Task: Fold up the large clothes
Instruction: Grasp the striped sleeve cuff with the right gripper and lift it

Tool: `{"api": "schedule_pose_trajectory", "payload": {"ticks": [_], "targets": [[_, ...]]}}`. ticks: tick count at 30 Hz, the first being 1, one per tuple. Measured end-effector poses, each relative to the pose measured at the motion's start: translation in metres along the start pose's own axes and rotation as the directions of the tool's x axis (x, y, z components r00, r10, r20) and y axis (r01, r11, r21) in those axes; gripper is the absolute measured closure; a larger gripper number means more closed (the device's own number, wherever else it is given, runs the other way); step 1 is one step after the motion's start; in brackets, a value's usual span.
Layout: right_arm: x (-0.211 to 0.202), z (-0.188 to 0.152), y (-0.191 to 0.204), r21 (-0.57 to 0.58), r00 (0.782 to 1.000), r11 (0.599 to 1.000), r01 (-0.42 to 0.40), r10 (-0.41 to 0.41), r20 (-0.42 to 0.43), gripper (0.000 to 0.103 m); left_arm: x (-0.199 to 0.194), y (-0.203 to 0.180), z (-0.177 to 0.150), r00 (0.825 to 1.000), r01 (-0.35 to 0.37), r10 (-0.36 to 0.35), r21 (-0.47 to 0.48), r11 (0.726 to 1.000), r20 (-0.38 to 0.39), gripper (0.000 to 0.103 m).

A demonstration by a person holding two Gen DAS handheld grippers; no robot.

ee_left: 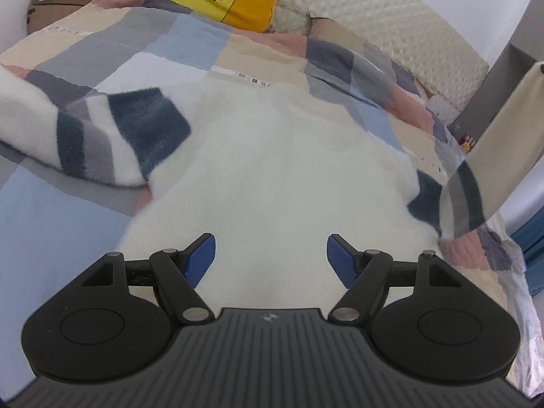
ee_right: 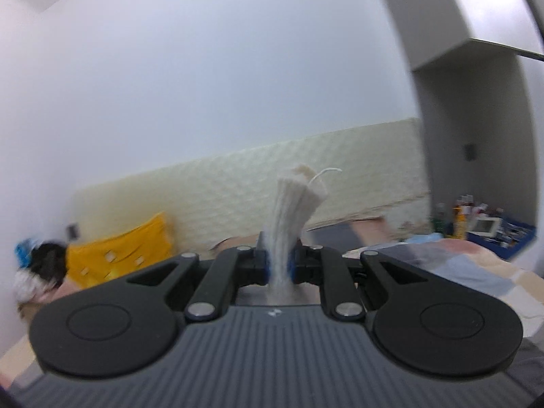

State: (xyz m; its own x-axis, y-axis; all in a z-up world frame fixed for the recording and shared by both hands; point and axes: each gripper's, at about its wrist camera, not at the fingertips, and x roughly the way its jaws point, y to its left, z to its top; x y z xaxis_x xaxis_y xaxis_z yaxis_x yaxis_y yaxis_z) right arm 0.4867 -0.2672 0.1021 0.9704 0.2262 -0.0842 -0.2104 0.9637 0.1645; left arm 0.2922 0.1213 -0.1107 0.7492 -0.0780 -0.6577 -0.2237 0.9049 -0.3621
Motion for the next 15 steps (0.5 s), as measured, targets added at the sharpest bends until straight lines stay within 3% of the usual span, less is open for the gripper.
{"api": "schedule_pose_trajectory", "payload": {"ticks": [4,10,15], "targets": [[-0.012,-0.023,0.053,-0.058,0.993,0.991,-0.117,0.115,-0.024,0.089,-0.008,0.022,0.005,1.0,0.006,-0.005,-0.067,0.998,0.016,0.026],[-0.028,-0.068,0.119,-0.119,0.973,0.969,-0.216,0.204,-0.103,0.089,-0.036,0.048,0.015,0.997,0.019,-0.009,-0.121,0.992,0.083,0.026],[-0.048,-0.102,0.174,-0.146,0.938,0.932,-0.333,0.31,-0.157,0.089,-0.067,0.07,0.023,0.988,0.045,-0.02,-0.156,0.987,0.155,0.026]]}}
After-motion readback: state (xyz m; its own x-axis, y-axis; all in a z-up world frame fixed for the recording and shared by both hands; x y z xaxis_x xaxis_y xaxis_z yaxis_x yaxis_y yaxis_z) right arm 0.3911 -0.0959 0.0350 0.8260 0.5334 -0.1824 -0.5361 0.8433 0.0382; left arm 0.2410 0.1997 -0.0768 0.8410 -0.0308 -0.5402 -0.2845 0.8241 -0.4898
